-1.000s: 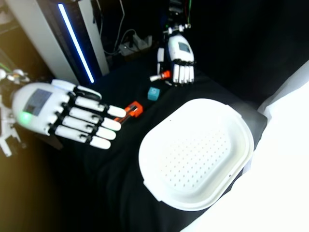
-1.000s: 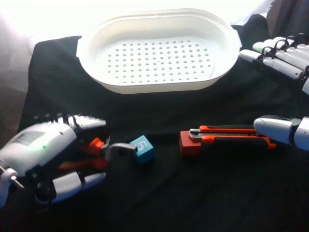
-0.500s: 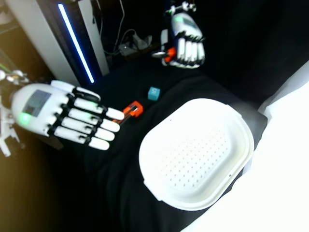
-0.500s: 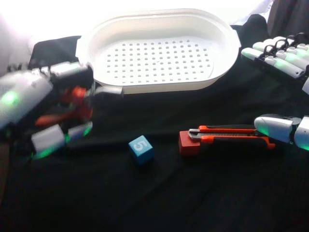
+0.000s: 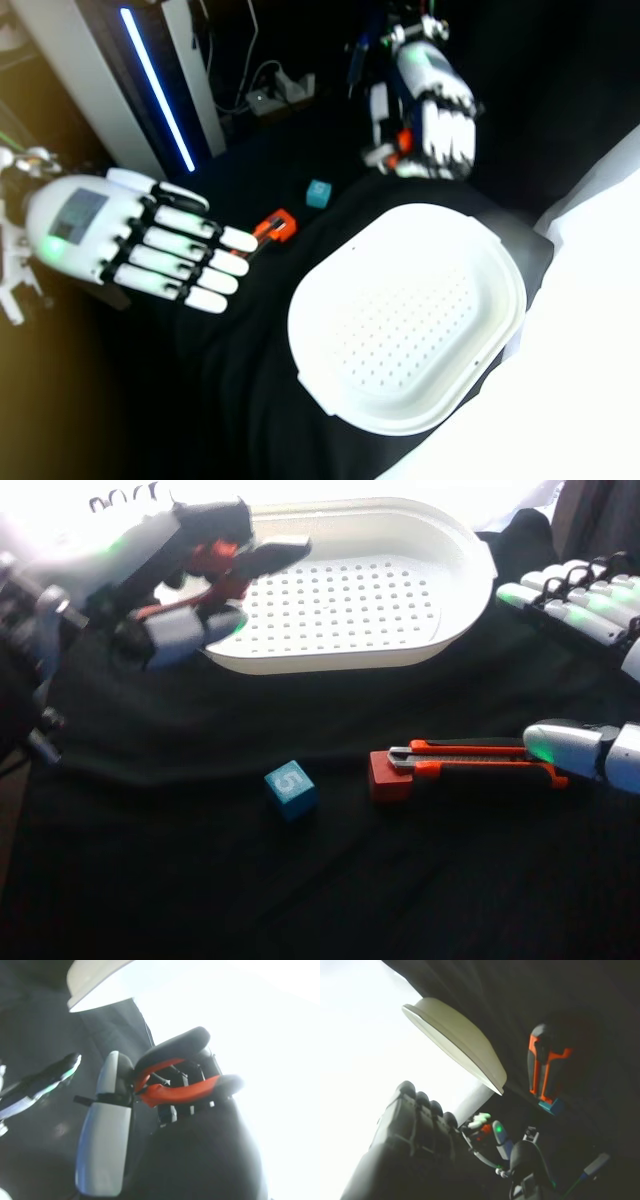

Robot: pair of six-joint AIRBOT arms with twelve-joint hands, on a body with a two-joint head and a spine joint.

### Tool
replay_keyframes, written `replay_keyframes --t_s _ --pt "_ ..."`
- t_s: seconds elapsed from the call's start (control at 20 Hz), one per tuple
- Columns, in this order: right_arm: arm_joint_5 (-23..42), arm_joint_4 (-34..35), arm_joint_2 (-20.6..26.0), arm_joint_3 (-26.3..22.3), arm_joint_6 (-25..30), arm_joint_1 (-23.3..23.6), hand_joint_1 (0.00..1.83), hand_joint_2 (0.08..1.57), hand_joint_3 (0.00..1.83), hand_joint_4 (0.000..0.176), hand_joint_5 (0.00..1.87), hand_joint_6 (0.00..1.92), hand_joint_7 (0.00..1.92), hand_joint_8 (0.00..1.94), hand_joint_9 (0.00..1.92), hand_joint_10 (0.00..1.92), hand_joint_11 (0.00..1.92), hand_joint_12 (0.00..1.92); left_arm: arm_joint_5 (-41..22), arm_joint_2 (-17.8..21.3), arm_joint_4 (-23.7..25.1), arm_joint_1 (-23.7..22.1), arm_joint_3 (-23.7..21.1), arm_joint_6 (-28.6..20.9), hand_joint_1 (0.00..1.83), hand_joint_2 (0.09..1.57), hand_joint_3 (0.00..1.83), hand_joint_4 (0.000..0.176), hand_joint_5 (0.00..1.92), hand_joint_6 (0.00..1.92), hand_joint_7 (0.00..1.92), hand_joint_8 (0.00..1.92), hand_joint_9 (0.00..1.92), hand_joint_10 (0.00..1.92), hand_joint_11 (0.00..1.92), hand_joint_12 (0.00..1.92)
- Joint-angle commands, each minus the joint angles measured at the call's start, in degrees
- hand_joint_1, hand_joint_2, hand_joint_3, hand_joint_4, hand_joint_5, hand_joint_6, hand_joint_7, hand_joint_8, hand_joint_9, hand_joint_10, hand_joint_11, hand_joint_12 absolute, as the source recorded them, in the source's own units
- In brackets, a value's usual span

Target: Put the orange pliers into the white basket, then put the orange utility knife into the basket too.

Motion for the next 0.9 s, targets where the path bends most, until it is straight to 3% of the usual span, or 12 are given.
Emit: replay_keyframes --t_s 0.0,0.05,0.1,0.3,0.4,0.45,0.5,0.6,0.7,0.75,0.8,0.85 --pt "6.75 -0.2 -0.16 0.22 -0.01 0.25 0.27 1.28 0.01 0.0 0.0 0.0 0.0 0.0 0.0 0.0 0.0 0.0 -3.38 -1.03 -0.68 -2.24 1.63 0.61 1.01 1.42 0.0 0.016 0.44 1.72 0.48 1.81 0.21 1.77 0.25 1.92" --pt "6.68 -0.23 -0.35 0.33 -0.01 0.21 0.28 1.28 0.01 0.0 0.0 0.0 0.0 0.0 0.0 0.0 0.0 0.0 -0.28 -2.79 -1.7 -4.06 3.81 2.0 1.01 1.39 0.0 0.0 0.49 1.68 0.26 1.42 0.2 1.63 0.17 1.92" --pt "6.53 -0.25 -0.42 0.41 -0.01 0.19 0.27 1.27 0.0 0.0 0.0 0.0 0.0 0.0 0.0 0.0 0.0 0.0 2.65 -4.01 -2.76 -5.51 5.39 4.01 1.18 1.29 0.0 0.0 0.27 1.31 0.24 1.19 0.18 1.48 0.09 1.9" --pt "6.37 -0.26 -0.45 0.47 -0.01 0.14 0.29 1.28 0.0 0.03 0.0 0.0 0.0 0.0 0.0 0.0 0.0 0.0 11.27 -8.98 -4.46 -7.7 11.3 5.19 1.09 1.26 0.0 0.0 0.14 0.7 0.14 0.71 0.05 1.3 0.04 1.85" --pt "6.37 -0.26 -0.45 0.47 -0.01 0.12 0.31 1.28 0.0 0.038 0.0 0.0 0.0 0.0 0.0 0.0 0.0 0.0 14.33 -10.8 -6.13 -7.7 13.26 6.36 0.95 1.26 0.0 0.046 0.15 0.43 0.23 0.24 0.14 0.82 0.0 1.64" --pt "6.38 -0.25 -0.45 0.47 -0.01 0.09 0.33 1.28 0.0 0.033 0.0 0.0 0.0 0.0 0.0 0.0 0.0 0.0 16.08 -11.95 -8.34 -7.69 14.23 8.93 0.95 1.27 0.0 0.029 0.16 0.37 0.27 0.14 0.17 0.71 0.0 1.61" --pt "6.38 -0.25 -0.45 0.47 -0.01 0.09 0.35 1.28 0.0 0.035 0.0 0.0 0.0 0.0 0.0 0.0 0.0 0.0 17.05 -12.42 -9.48 -7.69 14.55 10.72 0.93 1.26 0.0 0.05 0.2 0.28 0.29 0.07 0.21 0.59 0.0 1.55" --pt "6.38 -0.25 -0.45 0.47 -0.01 0.07 0.36 1.27 0.0 0.048 0.0 0.0 0.0 0.0 0.0 0.0 0.0 0.0 18.59 -13.59 -11.13 -7.4 15.64 12.1 0.91 1.24 0.0 0.043 0.21 0.08 0.2 0.0 0.16 0.32 0.0 1.24" --pt "6.38 -0.24 -0.45 0.47 -0.01 0.01 0.37 1.28 0.0 0.038 0.0 0.0 0.0 0.0 0.0 0.0 0.0 0.0 18.05 -13.46 -11.3 -7.26 15.33 12.1 0.68 1.18 0.0 0.097 0.02 0.0 0.01 0.0 0.01 0.02 0.0 0.29" --pt "6.38 -0.24 -0.45 0.46 -0.01 -0.03 0.35 1.28 0.0 0.028 0.0 0.0 0.0 0.0 0.0 0.0 0.0 0.0 16.65 -12.7 -10.84 -7.21 14.36 12.11 0.66 1.14 0.0 0.088 0.0 0.0 0.0 0.0 0.0 0.0 0.0 0.06" --pt "6.39 -0.25 -0.45 0.42 0.0 -0.05 0.36 1.26 0.0 0.027 0.0 0.0 0.0 0.0 0.0 0.0 0.0 0.0 14.05 -10.93 -9.54 -6.98 12.24 12.11 0.52 1.12 0.0 0.151 0.0 0.0 0.0 0.0 0.0 0.0 0.0 0.01" --pt "6.39 -0.3 -0.45 0.34 0.0 -0.05 0.4 1.22 0.0 0.033 0.0 0.0 0.0 0.0 0.0 0.0 0.0 0.0 11.88 -9.52 -8.78 -6.66 10.52 12.11 0.39 1.12 0.0 0.171 0.0 0.0 0.0 0.0 0.0 0.0 0.0 0.0"
